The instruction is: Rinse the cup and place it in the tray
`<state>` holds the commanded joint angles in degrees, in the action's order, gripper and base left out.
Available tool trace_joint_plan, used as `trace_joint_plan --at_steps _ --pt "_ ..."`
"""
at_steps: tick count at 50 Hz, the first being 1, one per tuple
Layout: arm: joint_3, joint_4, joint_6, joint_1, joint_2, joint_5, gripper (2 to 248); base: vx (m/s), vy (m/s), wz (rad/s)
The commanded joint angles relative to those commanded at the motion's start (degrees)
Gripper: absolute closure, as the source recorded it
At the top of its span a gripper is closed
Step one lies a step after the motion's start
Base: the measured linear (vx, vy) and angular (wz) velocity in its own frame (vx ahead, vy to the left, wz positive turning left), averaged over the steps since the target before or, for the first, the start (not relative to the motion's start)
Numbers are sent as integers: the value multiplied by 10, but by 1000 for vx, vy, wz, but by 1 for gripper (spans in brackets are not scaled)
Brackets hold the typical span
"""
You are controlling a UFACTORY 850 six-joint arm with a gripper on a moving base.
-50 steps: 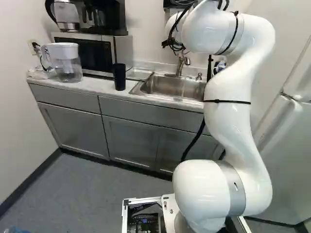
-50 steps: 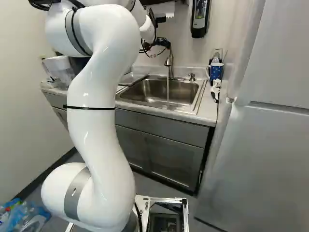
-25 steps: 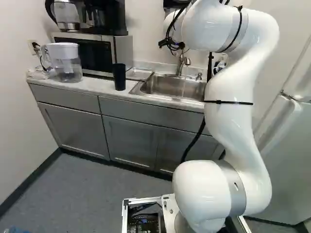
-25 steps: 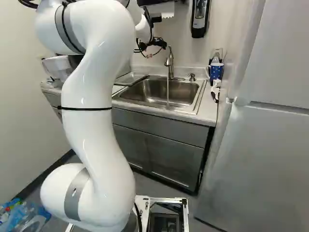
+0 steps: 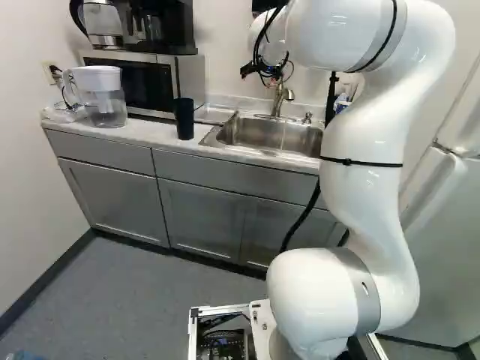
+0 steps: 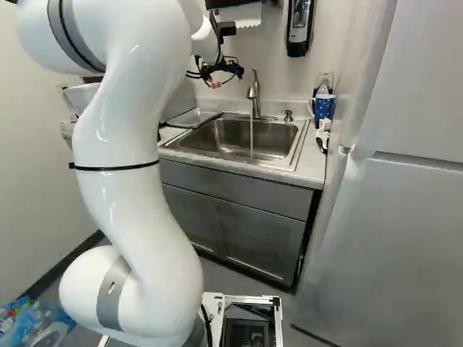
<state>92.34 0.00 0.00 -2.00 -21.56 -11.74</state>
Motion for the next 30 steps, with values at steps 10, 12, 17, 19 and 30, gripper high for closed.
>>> trace_joint_plan --at_steps 10,12,17,19,30 --pt "-33 0 0 5 28 -41 3 0 0 0" --pt "-40 0 0 6 34 -51 3 0 0 0" --pt "-57 0 0 8 48 -74 3 0 0 0" --pt "-63 0 0 9 54 -84 3 0 0 0" --pt "-99 0 0 11 85 -138 3 0 0 0"
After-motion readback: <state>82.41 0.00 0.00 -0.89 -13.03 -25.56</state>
